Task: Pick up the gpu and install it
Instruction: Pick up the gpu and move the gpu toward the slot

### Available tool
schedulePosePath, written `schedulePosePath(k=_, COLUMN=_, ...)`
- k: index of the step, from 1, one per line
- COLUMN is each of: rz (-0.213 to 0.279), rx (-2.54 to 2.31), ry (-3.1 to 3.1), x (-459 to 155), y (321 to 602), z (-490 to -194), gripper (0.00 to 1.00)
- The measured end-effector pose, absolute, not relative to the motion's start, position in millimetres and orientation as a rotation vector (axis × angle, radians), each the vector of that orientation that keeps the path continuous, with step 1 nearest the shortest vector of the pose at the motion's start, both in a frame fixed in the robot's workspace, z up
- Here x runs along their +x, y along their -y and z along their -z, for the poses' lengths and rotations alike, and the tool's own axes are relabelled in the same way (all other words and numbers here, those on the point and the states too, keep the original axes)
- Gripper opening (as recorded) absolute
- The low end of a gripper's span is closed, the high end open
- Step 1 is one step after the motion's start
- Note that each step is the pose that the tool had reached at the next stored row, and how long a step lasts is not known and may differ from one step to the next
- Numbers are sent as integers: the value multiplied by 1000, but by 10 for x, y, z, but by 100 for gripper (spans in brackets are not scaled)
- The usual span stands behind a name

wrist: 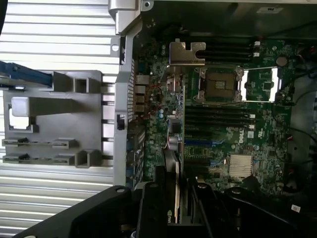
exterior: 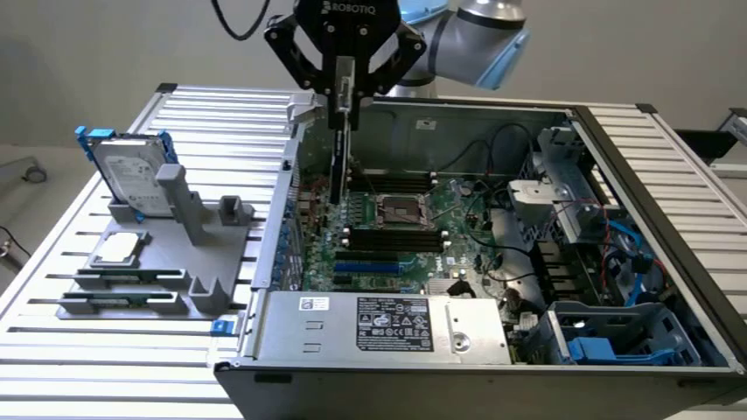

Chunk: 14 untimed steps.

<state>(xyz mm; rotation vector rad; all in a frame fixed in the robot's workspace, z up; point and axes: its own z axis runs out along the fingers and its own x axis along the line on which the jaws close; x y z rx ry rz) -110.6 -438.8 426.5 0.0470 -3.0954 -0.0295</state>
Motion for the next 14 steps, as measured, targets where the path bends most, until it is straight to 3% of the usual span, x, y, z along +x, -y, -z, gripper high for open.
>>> schedulePosePath(k=14, rz=30, rx=46, ry=3095, x=-484, y=4341, z=-4012, gripper=26)
